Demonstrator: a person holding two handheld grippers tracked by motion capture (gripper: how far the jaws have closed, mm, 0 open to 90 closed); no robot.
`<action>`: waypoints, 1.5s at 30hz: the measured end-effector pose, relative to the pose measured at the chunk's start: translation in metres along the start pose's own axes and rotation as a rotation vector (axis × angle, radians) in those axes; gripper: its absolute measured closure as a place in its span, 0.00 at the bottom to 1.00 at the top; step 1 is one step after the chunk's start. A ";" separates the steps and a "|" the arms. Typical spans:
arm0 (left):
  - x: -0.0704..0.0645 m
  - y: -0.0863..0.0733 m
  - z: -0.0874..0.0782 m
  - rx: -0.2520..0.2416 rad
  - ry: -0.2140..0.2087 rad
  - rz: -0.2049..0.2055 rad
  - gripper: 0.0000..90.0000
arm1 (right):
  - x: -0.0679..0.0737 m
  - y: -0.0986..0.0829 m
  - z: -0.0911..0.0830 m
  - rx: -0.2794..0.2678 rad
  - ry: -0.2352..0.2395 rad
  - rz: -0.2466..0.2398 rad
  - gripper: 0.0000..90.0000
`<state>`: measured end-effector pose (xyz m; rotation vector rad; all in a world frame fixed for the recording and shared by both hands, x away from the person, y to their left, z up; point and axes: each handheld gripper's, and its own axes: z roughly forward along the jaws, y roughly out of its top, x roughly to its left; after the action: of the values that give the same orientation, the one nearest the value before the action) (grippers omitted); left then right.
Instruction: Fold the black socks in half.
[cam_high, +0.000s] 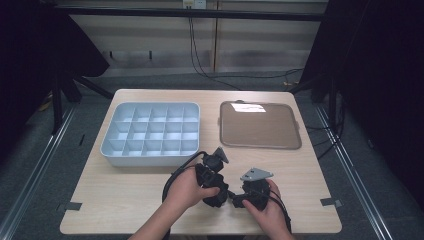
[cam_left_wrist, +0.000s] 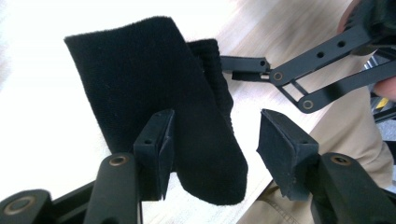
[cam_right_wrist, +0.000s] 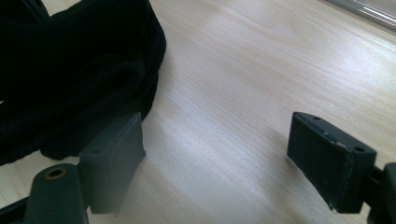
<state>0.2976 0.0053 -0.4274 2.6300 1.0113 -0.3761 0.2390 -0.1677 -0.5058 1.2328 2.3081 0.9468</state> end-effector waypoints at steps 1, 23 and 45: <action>0.001 0.000 -0.002 -0.004 -0.007 -0.002 0.50 | 0.000 0.000 0.000 0.000 0.001 0.000 0.20; 0.015 0.001 -0.008 -0.045 -0.090 -0.062 0.75 | -0.001 0.000 0.000 0.002 0.000 0.004 0.20; 0.013 0.009 -0.018 -0.014 -0.028 -0.091 0.77 | -0.001 -0.001 0.001 -0.011 0.002 0.004 0.20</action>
<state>0.3157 0.0138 -0.4139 2.5658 1.1228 -0.4238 0.2396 -0.1683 -0.5069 1.2332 2.2996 0.9606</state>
